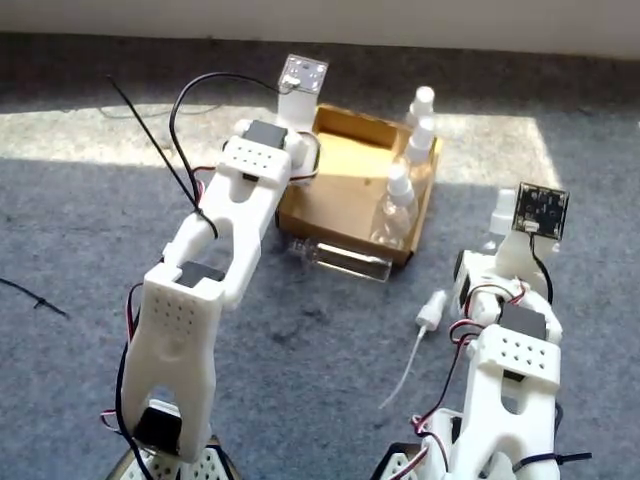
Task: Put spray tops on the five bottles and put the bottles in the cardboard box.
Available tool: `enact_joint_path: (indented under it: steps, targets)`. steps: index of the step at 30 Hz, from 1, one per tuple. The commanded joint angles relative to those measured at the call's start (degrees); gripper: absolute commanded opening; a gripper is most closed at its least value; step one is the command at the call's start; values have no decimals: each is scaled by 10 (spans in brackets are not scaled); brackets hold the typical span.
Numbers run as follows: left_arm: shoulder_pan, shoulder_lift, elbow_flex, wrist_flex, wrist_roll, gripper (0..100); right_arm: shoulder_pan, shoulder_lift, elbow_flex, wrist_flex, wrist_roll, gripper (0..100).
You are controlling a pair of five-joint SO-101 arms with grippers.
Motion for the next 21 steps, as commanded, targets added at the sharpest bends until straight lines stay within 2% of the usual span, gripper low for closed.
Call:
enact_joint_path:
  steps: [1, 21]
  targets:
    - [-8, -13, -4, 4, 26, 35, -4, -9, -8, -11, 5, 5]
    - [-33, -17, 15, 3, 66, 34, -4, -9, -7, -11, 5, 5]
